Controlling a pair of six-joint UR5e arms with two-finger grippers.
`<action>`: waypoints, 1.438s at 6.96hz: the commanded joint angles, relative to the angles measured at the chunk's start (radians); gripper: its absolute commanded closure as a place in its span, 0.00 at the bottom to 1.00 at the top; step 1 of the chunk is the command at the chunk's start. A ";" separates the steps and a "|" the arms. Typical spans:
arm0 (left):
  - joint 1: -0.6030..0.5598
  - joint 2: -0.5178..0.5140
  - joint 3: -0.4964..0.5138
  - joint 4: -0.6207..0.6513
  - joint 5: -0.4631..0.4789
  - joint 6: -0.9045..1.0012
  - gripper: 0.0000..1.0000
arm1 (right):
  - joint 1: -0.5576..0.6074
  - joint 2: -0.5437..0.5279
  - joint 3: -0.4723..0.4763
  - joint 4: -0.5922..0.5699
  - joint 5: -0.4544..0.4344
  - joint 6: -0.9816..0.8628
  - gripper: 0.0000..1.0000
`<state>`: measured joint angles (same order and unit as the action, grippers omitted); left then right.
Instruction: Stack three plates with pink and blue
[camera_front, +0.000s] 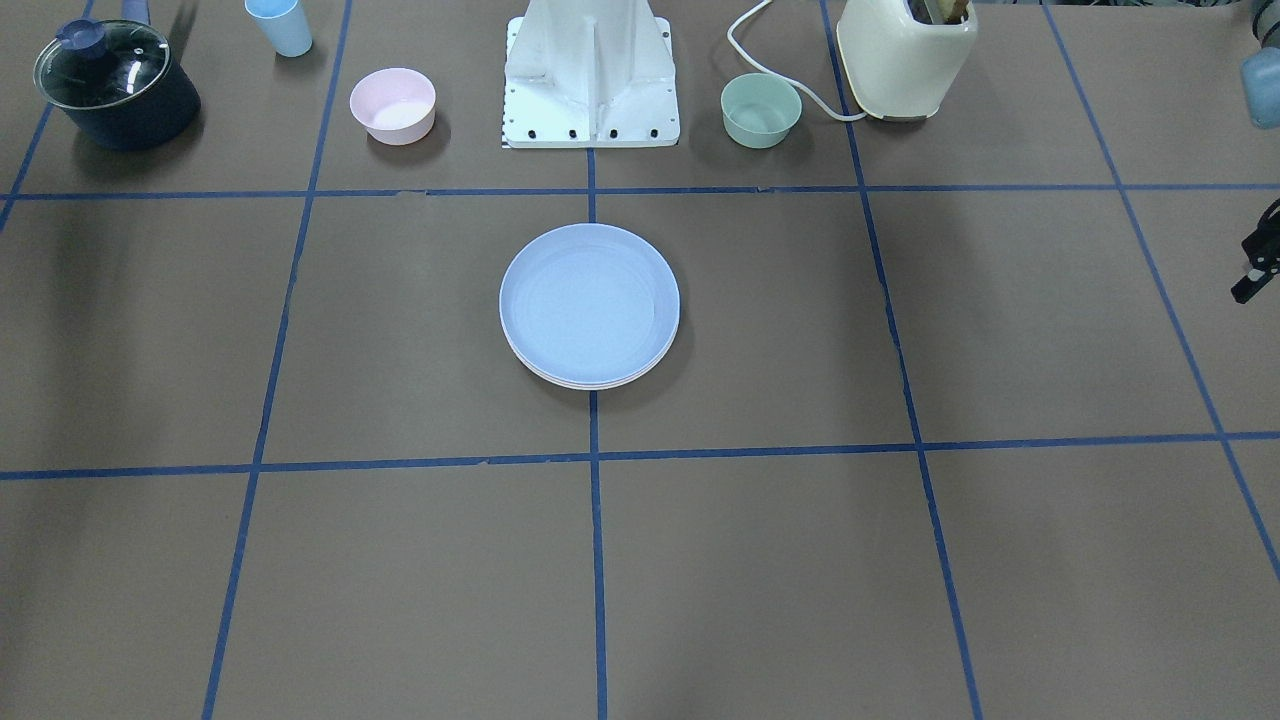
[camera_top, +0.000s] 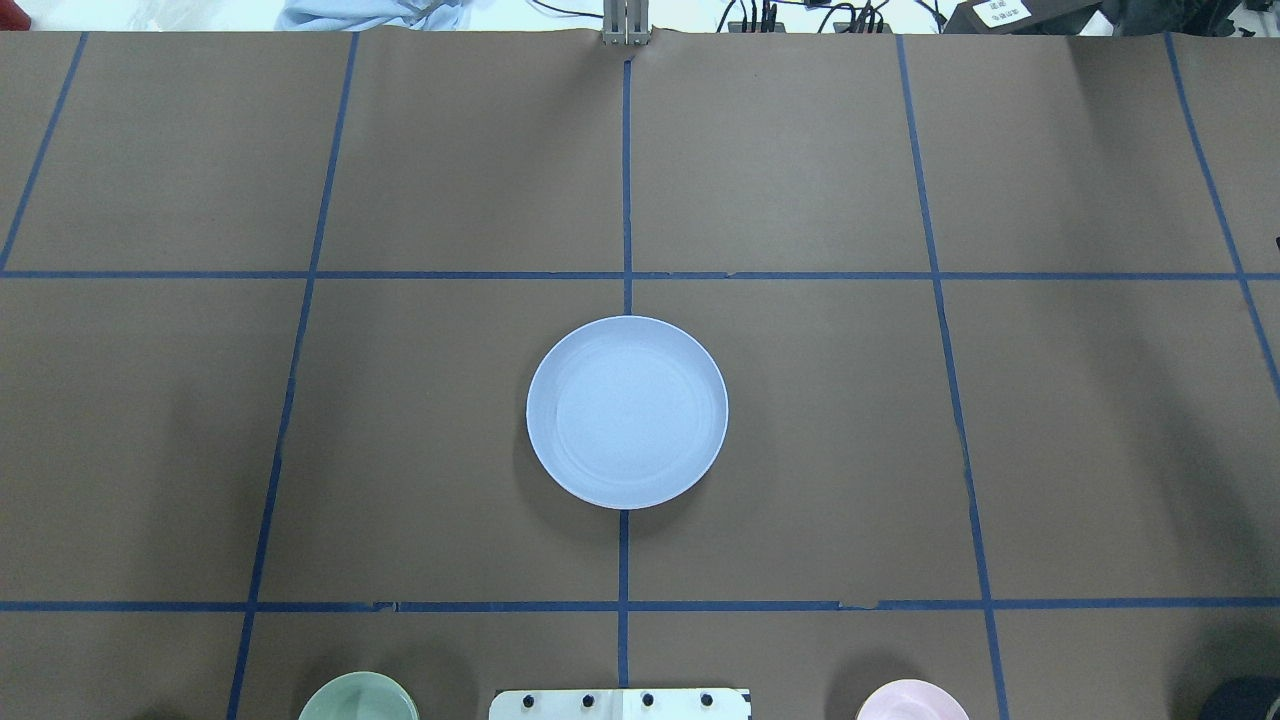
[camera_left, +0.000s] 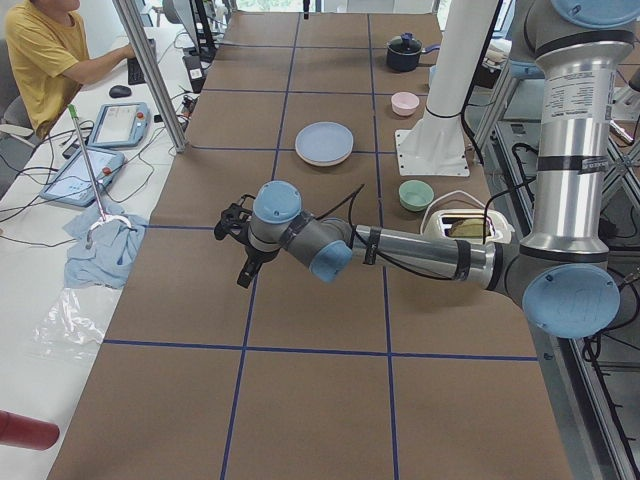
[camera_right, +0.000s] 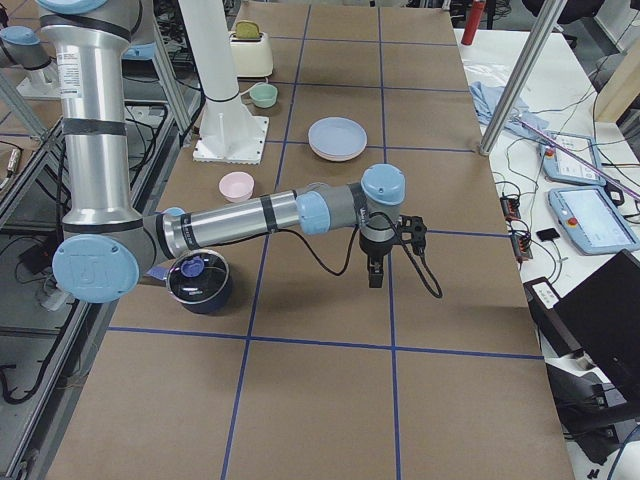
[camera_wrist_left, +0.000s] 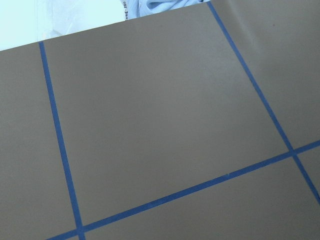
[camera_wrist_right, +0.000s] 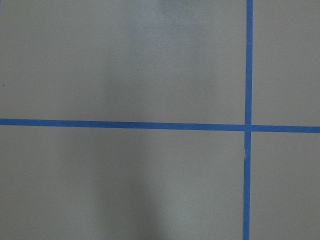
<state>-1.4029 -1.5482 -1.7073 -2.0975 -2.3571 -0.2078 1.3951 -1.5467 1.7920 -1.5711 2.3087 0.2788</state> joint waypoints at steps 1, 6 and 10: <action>0.016 -0.009 0.006 0.014 0.001 0.016 0.01 | -0.001 0.005 -0.017 0.008 0.003 -0.001 0.00; 0.021 0.000 0.017 0.017 0.004 0.016 0.01 | -0.002 -0.003 -0.017 0.010 0.011 -0.001 0.00; 0.012 0.008 -0.008 0.016 -0.008 0.015 0.01 | -0.007 0.005 -0.028 0.010 0.014 -0.006 0.00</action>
<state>-1.3862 -1.5458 -1.7057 -2.0810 -2.3567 -0.1921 1.3900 -1.5422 1.7671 -1.5616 2.3211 0.2736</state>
